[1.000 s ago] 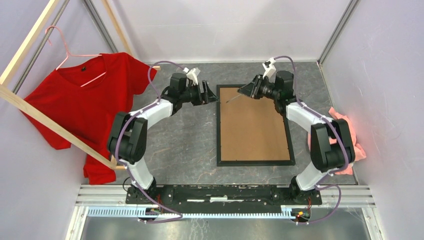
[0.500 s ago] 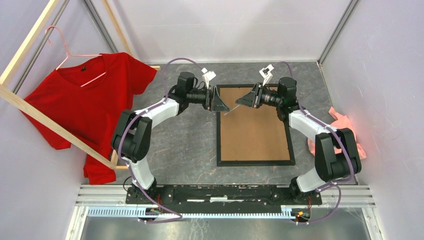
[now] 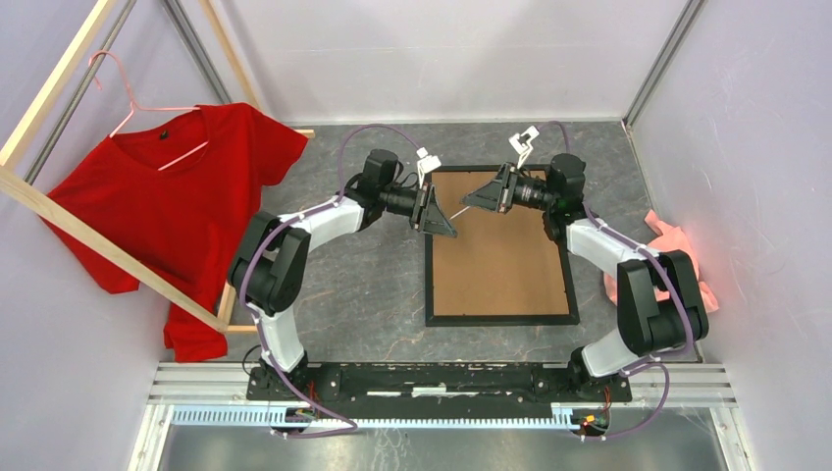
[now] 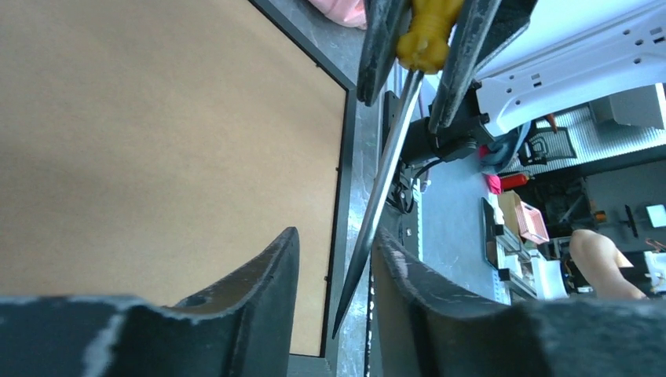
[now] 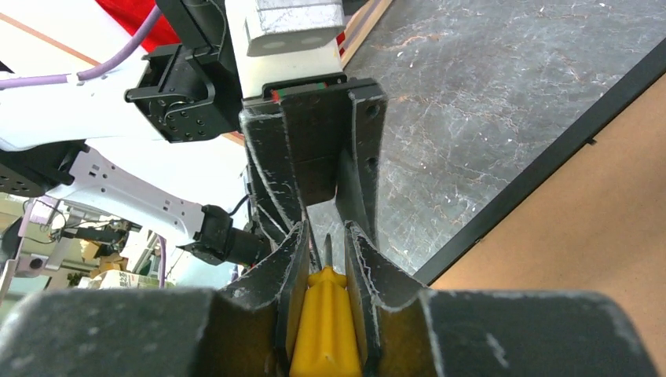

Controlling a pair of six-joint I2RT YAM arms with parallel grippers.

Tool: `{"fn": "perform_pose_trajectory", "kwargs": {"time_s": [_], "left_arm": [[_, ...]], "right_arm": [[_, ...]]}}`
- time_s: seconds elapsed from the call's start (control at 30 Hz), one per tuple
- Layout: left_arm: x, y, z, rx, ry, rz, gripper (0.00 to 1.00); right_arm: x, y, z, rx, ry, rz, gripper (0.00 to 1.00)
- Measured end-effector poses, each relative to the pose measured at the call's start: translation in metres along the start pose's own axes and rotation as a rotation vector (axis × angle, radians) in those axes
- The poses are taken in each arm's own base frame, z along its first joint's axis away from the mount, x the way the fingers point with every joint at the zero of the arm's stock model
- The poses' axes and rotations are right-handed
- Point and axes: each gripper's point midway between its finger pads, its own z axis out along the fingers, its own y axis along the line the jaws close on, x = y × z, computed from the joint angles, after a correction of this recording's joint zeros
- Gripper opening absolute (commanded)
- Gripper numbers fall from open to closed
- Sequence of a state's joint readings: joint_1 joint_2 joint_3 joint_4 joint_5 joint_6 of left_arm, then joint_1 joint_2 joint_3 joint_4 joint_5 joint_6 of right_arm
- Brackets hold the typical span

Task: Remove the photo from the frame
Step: Adjust the screwdriver.

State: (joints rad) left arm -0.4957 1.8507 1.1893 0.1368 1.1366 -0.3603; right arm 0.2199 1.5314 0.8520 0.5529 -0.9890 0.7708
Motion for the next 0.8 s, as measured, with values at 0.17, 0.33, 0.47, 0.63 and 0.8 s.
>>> {"fn": "perform_pose_trajectory", "kwargs": {"time_s": [0.17, 0.33, 0.47, 0.63, 0.8], "left_arm": [[0.003, -0.005, 0.001, 0.03, 0.015, 0.0, 0.02], [0.008, -0.013, 0.002, 0.084, 0.04, 0.05, 0.02], [0.003, -0.014, 0.0, 0.074, 0.074, 0.055, 0.02], [0.006, -0.002, 0.0, 0.058, 0.141, 0.078, 0.02], [0.028, 0.007, -0.004, 0.052, 0.207, 0.046, 0.02]], "right_arm": [[-0.002, -0.002, -0.001, -0.005, -0.005, -0.001, 0.05], [0.003, -0.004, -0.004, 0.0, 0.05, 0.016, 0.39], [-0.001, -0.018, -0.004, 0.035, 0.095, -0.035, 0.51], [-0.003, -0.032, -0.009, 0.068, 0.147, -0.046, 0.52], [-0.001, -0.034, -0.013, 0.067, 0.193, -0.04, 0.53]]}}
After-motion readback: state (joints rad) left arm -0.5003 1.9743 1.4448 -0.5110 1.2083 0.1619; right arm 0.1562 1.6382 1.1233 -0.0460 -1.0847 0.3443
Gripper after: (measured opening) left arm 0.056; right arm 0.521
